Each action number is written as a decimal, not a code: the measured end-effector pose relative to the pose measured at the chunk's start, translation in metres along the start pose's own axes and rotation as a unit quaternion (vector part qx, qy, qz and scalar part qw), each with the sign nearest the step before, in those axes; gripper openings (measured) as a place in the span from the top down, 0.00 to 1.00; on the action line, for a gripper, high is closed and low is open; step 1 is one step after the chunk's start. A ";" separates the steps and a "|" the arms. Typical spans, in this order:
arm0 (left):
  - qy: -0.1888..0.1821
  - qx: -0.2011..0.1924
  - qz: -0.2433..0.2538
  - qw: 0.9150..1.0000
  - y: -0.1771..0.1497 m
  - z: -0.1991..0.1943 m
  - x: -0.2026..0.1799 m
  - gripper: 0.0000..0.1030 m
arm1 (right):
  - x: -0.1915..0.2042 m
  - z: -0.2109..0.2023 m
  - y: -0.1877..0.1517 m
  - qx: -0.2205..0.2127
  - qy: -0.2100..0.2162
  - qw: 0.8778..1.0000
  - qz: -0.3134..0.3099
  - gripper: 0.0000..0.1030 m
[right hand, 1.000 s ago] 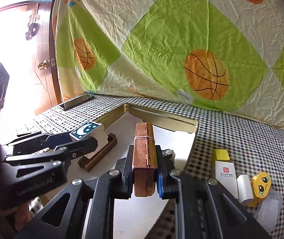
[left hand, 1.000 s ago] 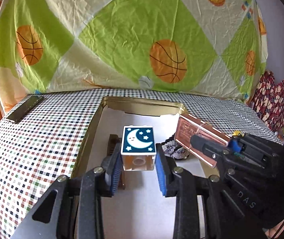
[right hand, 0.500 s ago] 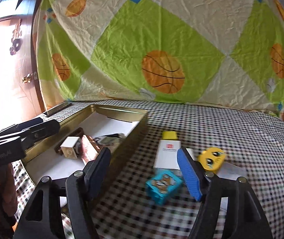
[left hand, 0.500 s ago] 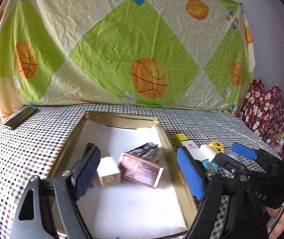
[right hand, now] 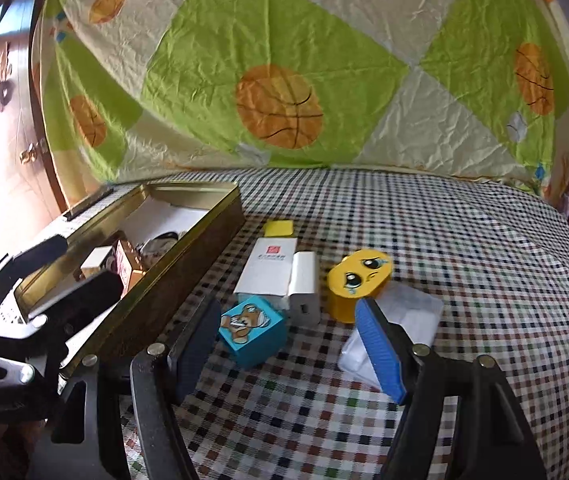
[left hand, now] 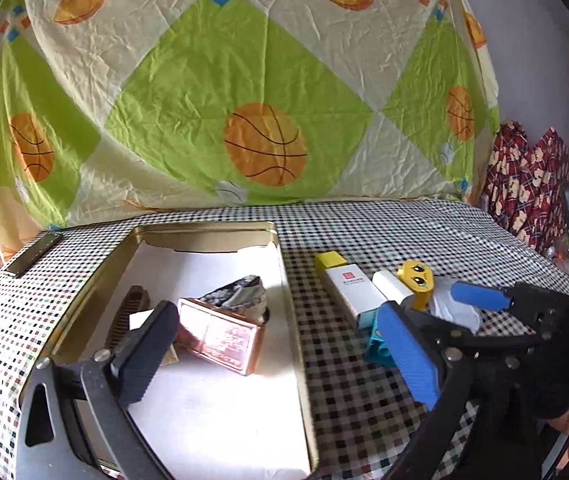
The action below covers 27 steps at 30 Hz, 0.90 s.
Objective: Organize rigid objects
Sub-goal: 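Withdraw left tool from tin while right tool grasps teddy-bear blue cube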
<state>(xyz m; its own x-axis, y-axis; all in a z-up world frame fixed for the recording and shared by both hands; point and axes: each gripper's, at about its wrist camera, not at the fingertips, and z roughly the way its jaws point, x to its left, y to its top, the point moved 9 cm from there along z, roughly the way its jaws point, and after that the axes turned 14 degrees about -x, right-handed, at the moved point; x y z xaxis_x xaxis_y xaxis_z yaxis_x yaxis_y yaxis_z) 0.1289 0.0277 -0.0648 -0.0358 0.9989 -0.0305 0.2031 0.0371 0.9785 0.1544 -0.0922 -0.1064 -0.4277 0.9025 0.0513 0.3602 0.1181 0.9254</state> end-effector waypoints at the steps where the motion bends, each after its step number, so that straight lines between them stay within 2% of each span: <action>1: 0.006 0.000 -0.004 1.000 0.001 0.001 0.006 0.01 | 0.005 0.007 -0.003 0.014 0.002 1.000 -0.009 0.30; 6: 0.007 0.007 -0.030 1.000 -0.004 0.003 0.019 0.01 | 0.013 0.027 -0.020 0.070 0.013 0.997 -0.011 0.31; 7: 0.005 0.007 -0.031 0.999 -0.005 0.003 0.018 0.01 | 0.012 0.030 -0.024 0.083 0.015 0.996 -0.009 0.37; 8: 0.002 0.007 -0.031 0.999 -0.006 0.002 0.016 0.01 | 0.011 0.033 -0.026 0.089 0.021 0.996 -0.003 0.49; 11: -0.011 0.005 -0.025 1.000 -0.005 -0.001 0.006 0.01 | 0.007 0.029 -0.024 0.083 0.025 0.996 0.009 0.50; 13: -0.017 0.003 -0.021 1.000 -0.003 -0.002 0.000 0.01 | 0.004 0.018 -0.017 0.056 0.023 0.998 0.012 0.50; 16: -0.029 0.001 -0.018 0.999 -0.001 -0.004 -0.012 0.01 | -0.008 0.000 -0.005 0.016 -0.003 1.000 0.013 0.50; 20: -0.047 0.007 -0.004 0.999 -0.001 0.000 -0.037 0.01 | -0.049 -0.024 0.001 -0.020 -0.060 0.998 0.030 0.50; 23: -0.064 0.011 0.009 0.998 -0.003 0.004 -0.061 0.01 | -0.084 -0.035 -0.001 -0.025 -0.104 0.994 0.036 0.50; 27: -0.084 0.028 0.021 0.996 -0.009 0.015 -0.094 0.01 | -0.128 -0.046 -0.008 -0.020 -0.140 0.988 0.065 0.50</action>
<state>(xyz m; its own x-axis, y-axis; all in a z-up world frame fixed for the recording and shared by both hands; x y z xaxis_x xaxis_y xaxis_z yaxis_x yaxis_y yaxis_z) 0.1450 -0.0664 -0.0733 0.1375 0.9901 -0.0279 0.2547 -0.0081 0.9670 0.1681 -0.2272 -0.1034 -0.1315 0.9888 0.0699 0.3609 -0.0179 0.9324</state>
